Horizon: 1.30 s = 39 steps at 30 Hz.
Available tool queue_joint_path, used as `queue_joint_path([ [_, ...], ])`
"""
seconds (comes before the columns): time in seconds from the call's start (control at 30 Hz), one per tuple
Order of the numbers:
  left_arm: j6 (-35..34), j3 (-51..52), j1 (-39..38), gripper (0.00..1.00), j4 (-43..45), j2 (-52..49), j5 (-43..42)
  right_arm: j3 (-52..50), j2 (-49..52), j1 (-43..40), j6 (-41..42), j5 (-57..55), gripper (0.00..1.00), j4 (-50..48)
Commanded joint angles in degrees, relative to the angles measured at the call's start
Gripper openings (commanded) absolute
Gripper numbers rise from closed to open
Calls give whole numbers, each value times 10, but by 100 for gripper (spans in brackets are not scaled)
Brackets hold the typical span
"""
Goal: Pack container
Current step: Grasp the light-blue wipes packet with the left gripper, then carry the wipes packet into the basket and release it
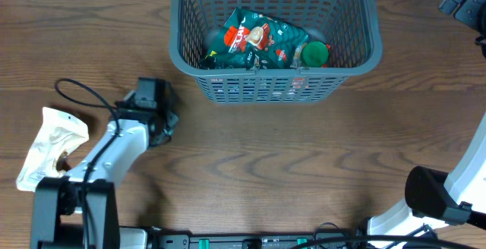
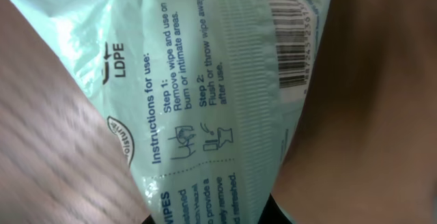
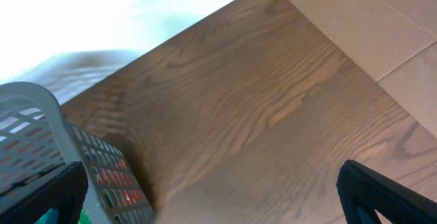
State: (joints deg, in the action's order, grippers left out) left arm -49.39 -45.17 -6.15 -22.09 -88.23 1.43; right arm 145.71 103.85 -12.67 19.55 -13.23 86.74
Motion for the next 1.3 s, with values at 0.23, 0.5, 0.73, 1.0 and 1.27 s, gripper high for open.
queue_joint_path([
  [0.23, 226, -223, 54, 6, -5, 177, -58, 0, -1, 0, 8, 0, 99, 1],
  [0.5, 330, -331, 8, 6, 47, 207, -259, 0, -1, 0, 8, 0, 99, 1],
  [0.73, 406, -343, -82, 6, 63, 153, -269, 0, -1, 0, 8, 0, 99, 1],
  [1.0, 412, -355, -163, 6, 122, 25, -270, 0, -1, 0, 8, 0, 99, 1],
  [1.27, 438, -410, -197, 6, 119, -84, -270, 0, -1, 0, 8, 0, 99, 1],
])
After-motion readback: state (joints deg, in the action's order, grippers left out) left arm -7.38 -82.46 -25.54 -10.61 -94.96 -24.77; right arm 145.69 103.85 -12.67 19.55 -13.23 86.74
